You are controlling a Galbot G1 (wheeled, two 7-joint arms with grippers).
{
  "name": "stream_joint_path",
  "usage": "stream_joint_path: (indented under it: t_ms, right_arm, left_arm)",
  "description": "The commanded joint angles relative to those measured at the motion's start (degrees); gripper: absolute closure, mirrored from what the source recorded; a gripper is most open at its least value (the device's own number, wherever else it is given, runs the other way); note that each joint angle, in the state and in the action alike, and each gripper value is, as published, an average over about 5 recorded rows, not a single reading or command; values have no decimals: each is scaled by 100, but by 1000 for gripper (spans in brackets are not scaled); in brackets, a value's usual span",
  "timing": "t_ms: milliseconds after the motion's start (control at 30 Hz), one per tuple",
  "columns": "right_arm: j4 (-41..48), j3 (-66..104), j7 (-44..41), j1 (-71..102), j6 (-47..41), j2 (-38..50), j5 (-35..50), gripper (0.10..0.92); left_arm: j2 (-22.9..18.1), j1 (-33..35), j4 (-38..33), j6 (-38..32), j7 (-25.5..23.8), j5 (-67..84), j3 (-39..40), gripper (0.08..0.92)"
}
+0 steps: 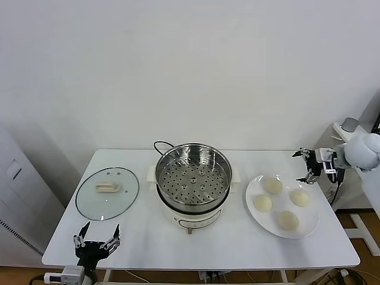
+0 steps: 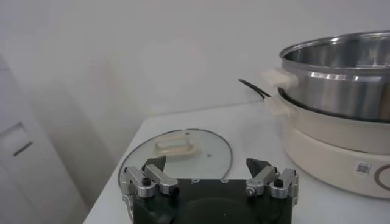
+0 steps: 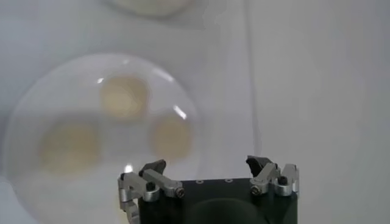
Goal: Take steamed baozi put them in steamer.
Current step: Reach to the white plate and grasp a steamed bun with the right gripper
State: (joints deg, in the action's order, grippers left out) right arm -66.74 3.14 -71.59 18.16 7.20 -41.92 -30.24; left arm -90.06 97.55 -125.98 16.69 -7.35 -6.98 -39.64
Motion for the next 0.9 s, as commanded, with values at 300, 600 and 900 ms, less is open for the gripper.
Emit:
stream_joint_path:
  t_ms: [300,600,900]
  right_arm:
    - [2021,-162,12,-532,736,-1572,-1694,203]
    - [2385,148,381,-492,731,-1798,-2020,203]
    - [2487,247,434,-496,714,-1837,-2097,203]
  left_arm:
    - [-48,15,115,9,-21,-11,-42,177]
    - [-60,9,158,14,-26,-23,-25,177]
    - [-56,11,167,20,-39,-27,-18,177]
